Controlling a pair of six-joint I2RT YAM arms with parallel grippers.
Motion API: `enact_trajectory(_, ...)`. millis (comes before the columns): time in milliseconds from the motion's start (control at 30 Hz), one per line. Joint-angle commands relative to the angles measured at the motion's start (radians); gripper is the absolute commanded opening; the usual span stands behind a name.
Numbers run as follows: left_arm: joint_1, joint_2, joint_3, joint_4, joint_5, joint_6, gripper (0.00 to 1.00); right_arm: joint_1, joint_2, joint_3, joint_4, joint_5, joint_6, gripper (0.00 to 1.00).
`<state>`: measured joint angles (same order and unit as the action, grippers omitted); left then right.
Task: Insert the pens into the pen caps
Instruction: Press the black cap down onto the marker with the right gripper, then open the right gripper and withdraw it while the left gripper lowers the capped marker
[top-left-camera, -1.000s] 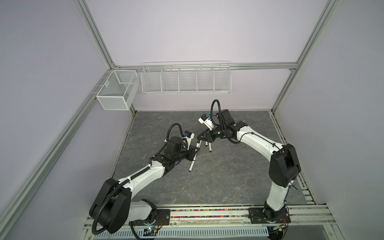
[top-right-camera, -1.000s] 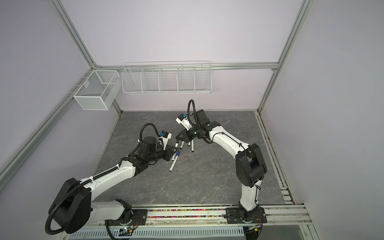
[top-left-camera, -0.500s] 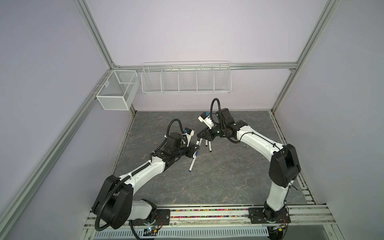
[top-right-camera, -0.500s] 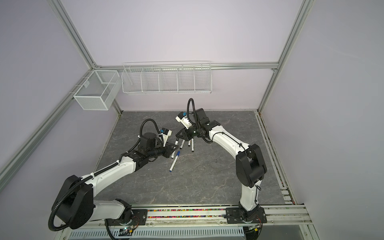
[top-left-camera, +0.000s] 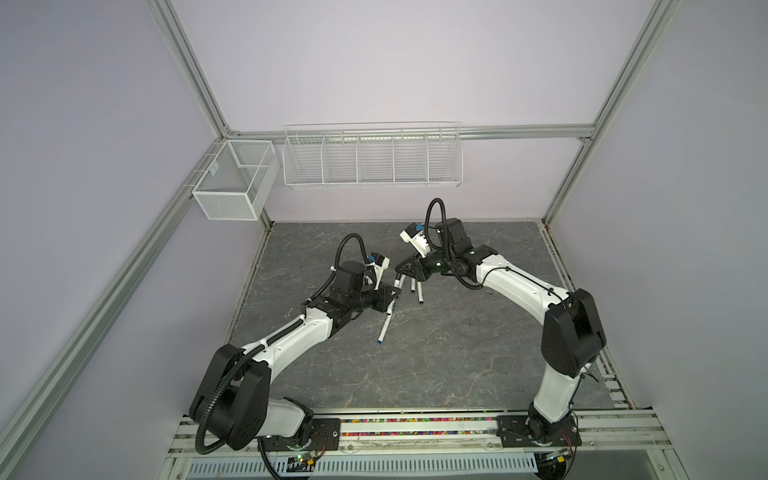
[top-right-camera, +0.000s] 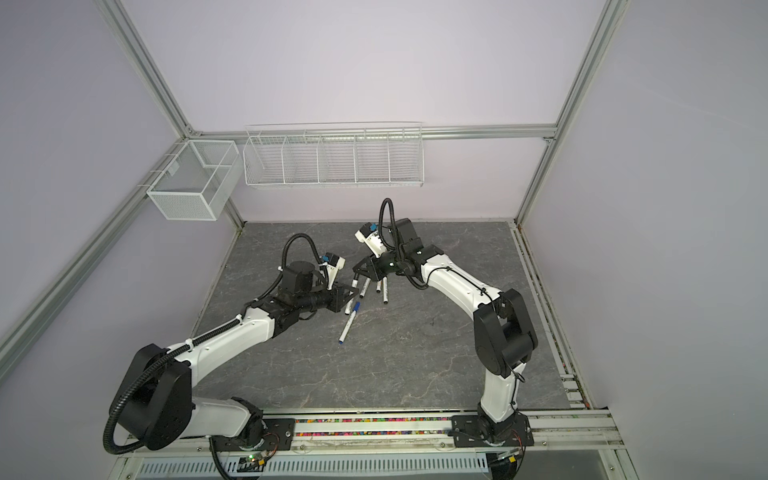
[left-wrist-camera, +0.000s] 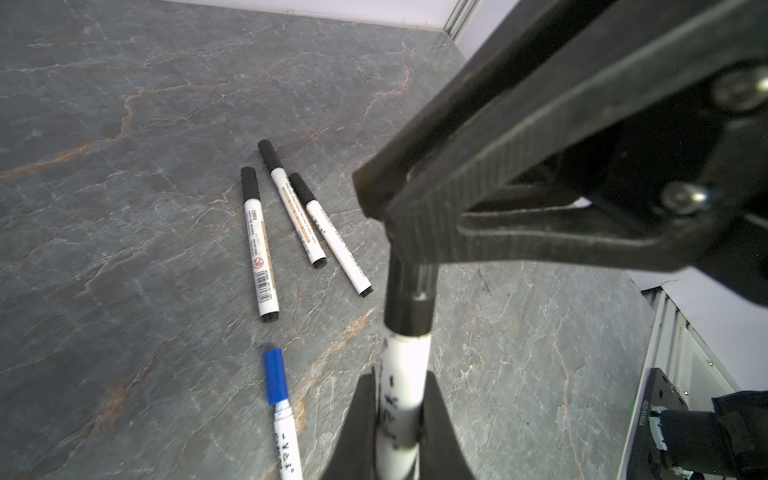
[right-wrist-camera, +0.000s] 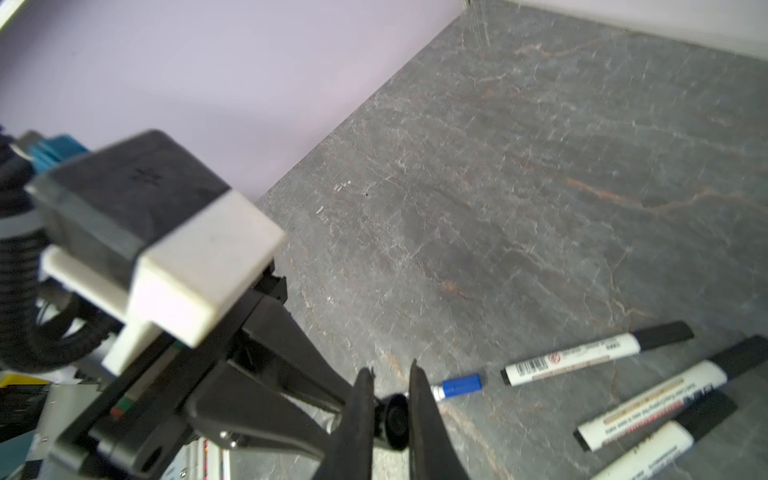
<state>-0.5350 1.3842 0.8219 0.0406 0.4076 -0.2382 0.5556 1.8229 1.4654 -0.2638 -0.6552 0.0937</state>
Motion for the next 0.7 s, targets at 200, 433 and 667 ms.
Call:
enact_trajectory(200,0.001,-0.030,-0.009,0.348,-0.267,-0.120,0.00,-0.029,-0.049,-0.082,-0.224,-0.162,0.157,0.14)
enact_trajectory(433,-0.008,0.009,-0.133,0.411,-0.258,-0.216,0.00,-0.088,-0.126,-0.058,0.056,-0.126,0.388,0.51)
enact_trajectory(667,0.045,0.134,-0.055,0.360,-0.239,-0.241,0.00,-0.121,-0.138,-0.062,0.015,-0.018,0.375,0.52)
